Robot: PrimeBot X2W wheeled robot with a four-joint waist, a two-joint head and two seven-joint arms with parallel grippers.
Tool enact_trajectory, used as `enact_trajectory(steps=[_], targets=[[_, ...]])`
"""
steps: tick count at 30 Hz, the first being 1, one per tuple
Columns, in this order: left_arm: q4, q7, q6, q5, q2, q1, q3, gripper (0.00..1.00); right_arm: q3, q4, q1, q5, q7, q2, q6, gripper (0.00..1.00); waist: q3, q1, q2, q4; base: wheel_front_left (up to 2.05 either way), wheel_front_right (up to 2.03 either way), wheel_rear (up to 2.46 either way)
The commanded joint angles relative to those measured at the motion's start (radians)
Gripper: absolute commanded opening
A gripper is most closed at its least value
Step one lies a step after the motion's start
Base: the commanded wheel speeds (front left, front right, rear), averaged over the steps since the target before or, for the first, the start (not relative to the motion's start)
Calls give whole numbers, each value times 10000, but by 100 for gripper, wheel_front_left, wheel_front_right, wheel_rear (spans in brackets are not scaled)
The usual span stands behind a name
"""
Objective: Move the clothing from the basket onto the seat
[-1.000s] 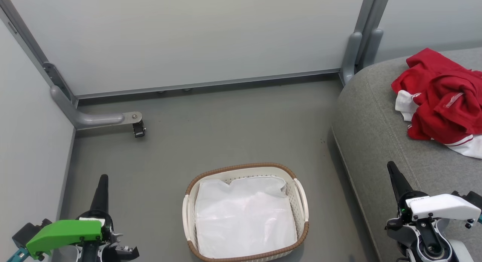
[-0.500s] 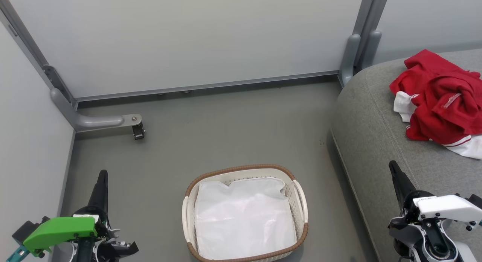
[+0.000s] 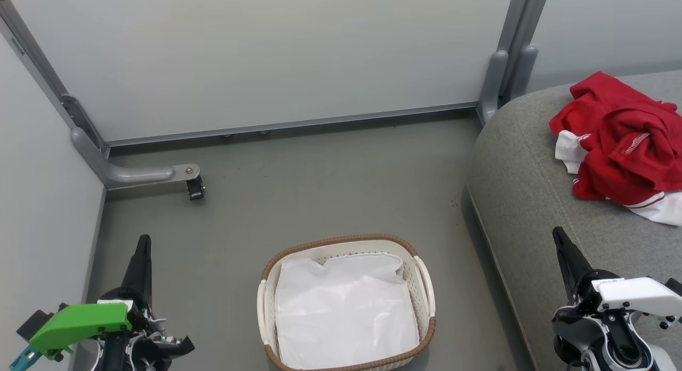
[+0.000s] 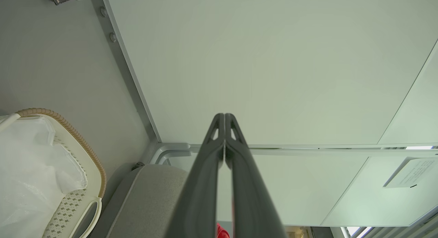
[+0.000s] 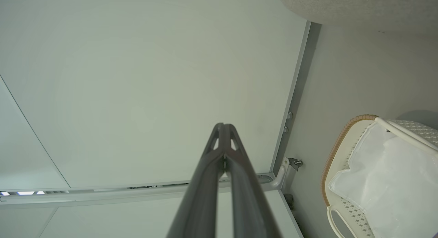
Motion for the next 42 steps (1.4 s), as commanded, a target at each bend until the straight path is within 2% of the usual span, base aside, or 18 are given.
enact_trajectory(steps=[1,42], targets=[[5,1,-61,-11,60,-104,39,0,-28,-46,108,39,32,-62,0,0,0,0,0,0,0,0,0],[4,31,-61,23,36,-106,57,0,-24,-45,107,40,31,-62,0,0,0,0,0,0,0,0,0]])
